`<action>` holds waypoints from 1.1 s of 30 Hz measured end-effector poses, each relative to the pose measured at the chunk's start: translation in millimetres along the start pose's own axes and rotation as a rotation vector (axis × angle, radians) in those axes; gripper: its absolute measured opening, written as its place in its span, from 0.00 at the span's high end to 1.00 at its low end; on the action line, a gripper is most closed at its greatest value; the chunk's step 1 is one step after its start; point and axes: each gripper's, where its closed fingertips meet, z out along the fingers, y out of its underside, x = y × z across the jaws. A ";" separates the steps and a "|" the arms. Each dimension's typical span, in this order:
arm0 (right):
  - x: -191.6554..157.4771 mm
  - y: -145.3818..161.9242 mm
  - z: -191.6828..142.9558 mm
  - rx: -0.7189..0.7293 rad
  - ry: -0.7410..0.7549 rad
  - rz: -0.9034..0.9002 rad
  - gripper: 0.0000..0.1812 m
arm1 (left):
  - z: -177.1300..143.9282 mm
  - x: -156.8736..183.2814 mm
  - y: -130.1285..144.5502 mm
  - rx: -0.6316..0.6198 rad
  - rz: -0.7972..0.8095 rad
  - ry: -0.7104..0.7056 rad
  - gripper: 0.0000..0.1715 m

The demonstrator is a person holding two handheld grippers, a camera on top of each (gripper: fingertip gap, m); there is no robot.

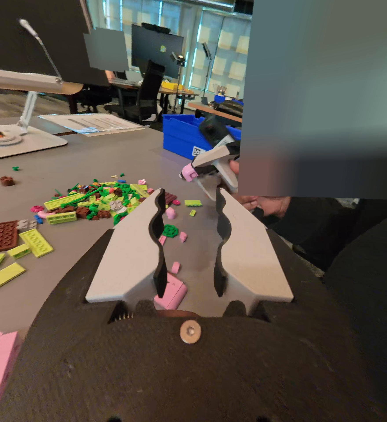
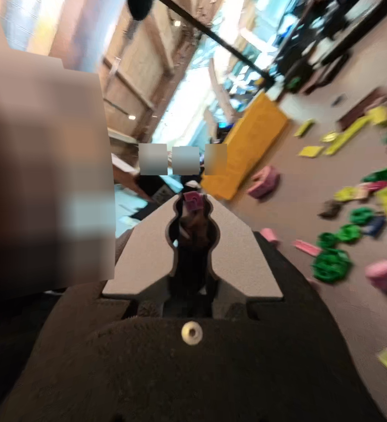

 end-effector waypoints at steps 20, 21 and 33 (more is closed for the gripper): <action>102.0 2.9 -49.1 -0.354 0.804 -0.617 0.92 | 0.1 -24.3 25.8 -0.043 -0.107 -0.012 0.76; 108.0 3.9 -48.1 -0.383 0.822 -0.623 0.92 | -0.8 -25.2 25.0 -0.035 -0.115 -0.011 0.76; 70.6 4.4 -28.3 -0.289 0.678 -0.749 0.85 | -13.3 -34.0 37.2 -0.146 -0.133 0.008 0.73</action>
